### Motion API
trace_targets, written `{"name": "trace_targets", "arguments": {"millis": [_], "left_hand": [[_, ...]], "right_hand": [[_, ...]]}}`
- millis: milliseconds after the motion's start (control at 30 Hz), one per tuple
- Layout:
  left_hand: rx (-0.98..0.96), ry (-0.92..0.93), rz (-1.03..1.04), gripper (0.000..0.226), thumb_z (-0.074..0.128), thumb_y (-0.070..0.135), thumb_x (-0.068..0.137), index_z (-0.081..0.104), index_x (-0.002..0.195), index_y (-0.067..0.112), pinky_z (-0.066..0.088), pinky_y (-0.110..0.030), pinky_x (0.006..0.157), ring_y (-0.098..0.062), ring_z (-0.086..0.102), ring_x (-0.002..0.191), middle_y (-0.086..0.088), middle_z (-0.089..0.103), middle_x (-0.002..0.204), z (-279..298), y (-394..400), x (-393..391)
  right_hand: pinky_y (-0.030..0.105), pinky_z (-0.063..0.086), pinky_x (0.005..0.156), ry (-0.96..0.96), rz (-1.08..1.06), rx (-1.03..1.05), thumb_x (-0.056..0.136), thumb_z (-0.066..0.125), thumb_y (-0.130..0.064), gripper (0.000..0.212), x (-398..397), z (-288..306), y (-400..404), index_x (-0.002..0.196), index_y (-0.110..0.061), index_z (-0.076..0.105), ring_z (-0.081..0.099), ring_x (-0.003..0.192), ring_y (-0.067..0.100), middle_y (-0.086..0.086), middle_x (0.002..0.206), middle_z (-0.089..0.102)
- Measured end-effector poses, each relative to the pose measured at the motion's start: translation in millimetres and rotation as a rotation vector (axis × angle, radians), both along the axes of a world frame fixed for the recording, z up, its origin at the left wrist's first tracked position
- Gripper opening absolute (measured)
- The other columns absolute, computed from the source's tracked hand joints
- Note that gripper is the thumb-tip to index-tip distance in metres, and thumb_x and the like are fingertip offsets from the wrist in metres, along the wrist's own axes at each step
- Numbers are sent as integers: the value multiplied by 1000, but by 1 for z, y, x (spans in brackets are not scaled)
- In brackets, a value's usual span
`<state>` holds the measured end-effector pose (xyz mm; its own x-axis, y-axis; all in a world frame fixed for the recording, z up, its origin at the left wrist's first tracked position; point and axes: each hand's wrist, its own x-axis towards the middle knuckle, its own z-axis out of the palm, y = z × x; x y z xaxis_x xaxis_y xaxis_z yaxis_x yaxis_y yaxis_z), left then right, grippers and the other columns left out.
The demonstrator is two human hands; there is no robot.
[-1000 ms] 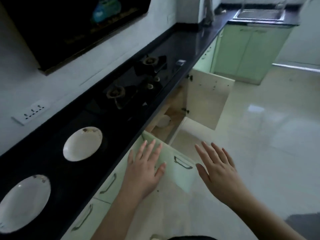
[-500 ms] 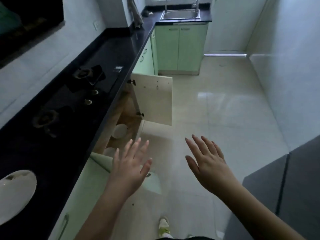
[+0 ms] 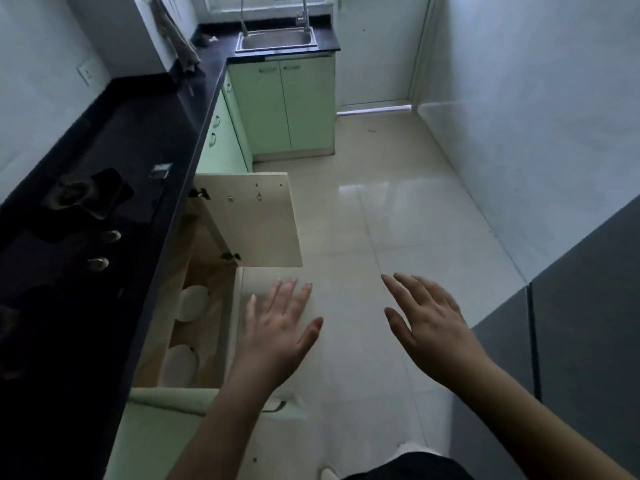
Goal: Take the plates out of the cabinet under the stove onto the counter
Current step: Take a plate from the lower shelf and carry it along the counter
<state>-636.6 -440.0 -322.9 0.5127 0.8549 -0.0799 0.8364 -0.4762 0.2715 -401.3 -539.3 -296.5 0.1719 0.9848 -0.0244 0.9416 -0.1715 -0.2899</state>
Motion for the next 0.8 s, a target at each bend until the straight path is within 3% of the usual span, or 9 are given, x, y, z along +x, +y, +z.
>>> {"name": "trace_targets", "arguments": {"millis": [67, 167, 300, 533, 667, 800], "left_hand": [[-13, -13, -26, 75, 1, 72, 85, 5, 154, 42, -2, -46, 121, -8, -9, 149, 11, 3, 165, 2, 13, 16], [-35, -1, -40, 68, 14, 67, 93, 6, 154, 41, -3, -48, 121, -9, -10, 149, 10, 1, 166, 0, 36, 44], [24, 52, -35, 76, 0, 71, 85, 7, 154, 41, -17, -51, 116, -11, -24, 147, 12, -10, 165, -5, 64, 88], [46, 133, -1, 72, 3, 69, 88, 0, 154, 42, -17, -48, 116, -12, -21, 148, 12, -9, 165, 5, 116, 175], [73, 142, 61, 75, -4, 71, 85, 2, 154, 41, -9, -47, 119, -13, -13, 150, 10, -1, 166, 15, 132, 201], [88, 164, 111, 66, 11, 65, 95, 1, 155, 39, -10, -45, 120, -15, -12, 150, 7, 0, 166, 16, 137, 203]], "right_hand": [[32, 6, 119, 4, -56, -15, 99, 20, -48, 57, 15, -1, 2, 153, -35, 12, 14, 146, 13, -9, 158, 24], [32, 3, 119, -7, -120, -49, 98, 18, -49, 57, 42, -6, 10, 153, -35, 7, 7, 147, 13, -8, 161, 17], [29, -4, 117, 9, -158, -30, 98, 11, -52, 59, 77, -11, 39, 154, -34, 9, 4, 148, 14, -5, 162, 15], [28, -17, 113, -13, -60, 11, 99, 12, -51, 58, 148, -14, 115, 153, -35, -1, -5, 148, 14, -5, 164, 5], [29, -13, 115, -14, 1, 9, 99, 15, -50, 58, 183, -12, 150, 153, -34, 2, -4, 149, 16, -5, 164, 6], [32, -10, 117, -15, 71, -7, 100, 17, -49, 58, 191, -15, 179, 154, -33, 5, -2, 150, 17, -5, 164, 6]]}}
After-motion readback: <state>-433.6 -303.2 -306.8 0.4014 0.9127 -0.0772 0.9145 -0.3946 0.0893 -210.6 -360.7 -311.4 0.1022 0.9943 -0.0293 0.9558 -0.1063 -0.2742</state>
